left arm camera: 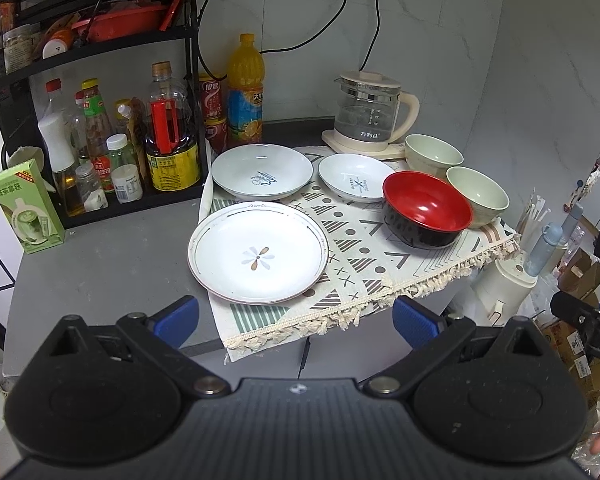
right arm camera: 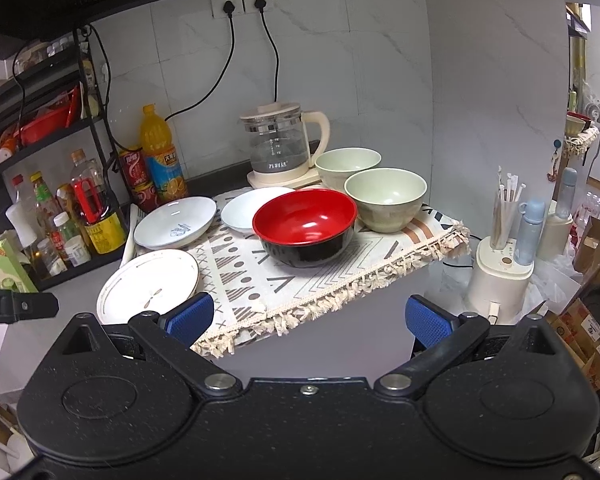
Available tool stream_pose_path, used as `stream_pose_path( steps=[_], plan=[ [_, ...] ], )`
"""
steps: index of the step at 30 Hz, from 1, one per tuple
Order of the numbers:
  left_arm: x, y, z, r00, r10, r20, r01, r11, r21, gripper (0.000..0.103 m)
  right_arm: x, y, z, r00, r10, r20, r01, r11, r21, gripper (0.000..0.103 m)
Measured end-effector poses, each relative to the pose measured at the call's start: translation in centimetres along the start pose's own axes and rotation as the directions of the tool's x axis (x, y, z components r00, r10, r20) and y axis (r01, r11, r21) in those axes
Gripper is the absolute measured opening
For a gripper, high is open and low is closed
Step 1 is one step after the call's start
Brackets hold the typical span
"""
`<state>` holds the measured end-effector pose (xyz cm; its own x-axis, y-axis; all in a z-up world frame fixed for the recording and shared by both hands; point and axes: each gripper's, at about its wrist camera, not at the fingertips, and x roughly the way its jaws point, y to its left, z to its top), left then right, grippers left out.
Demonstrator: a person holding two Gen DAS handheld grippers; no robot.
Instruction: Organize plates and bowls
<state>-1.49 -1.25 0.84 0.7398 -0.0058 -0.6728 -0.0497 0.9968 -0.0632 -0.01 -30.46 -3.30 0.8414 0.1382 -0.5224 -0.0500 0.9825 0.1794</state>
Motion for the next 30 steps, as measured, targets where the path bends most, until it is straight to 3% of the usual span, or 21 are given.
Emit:
stream_pose_path(
  steps=[11, 14, 22, 30],
  plan=[
    [2.0, -0.3, 1.3, 1.0, 0.006, -0.005, -0.006, 1.0, -0.006, 0.102, 1.4, -0.2, 0.4, 1.0, -0.002, 0.003, 0.002, 1.0, 0.001, 0.103],
    [3.2, -0.5, 1.8, 1.0, -0.019, -0.015, 0.019, 1.0, 0.003, 0.102, 2.1, -0.4, 0.8, 1.0, -0.006, 0.005, 0.006, 1.0, -0.006, 0.103],
    [6.6, -1.1, 3.4, 0.999, 0.007, -0.05, -0.006, 1.0, 0.009, 0.102, 5.0, -0.9, 1.7, 1.0, -0.003, -0.012, 0.003, 1.0, -0.004, 0.103],
    [10.7, -2.4, 6.3, 0.997, -0.016, -0.071, 0.018, 0.999, 0.03, 0.102, 8.5, -1.2, 3.0, 0.999, 0.006, -0.049, -0.007, 1.0, -0.027, 0.103]
  ],
)
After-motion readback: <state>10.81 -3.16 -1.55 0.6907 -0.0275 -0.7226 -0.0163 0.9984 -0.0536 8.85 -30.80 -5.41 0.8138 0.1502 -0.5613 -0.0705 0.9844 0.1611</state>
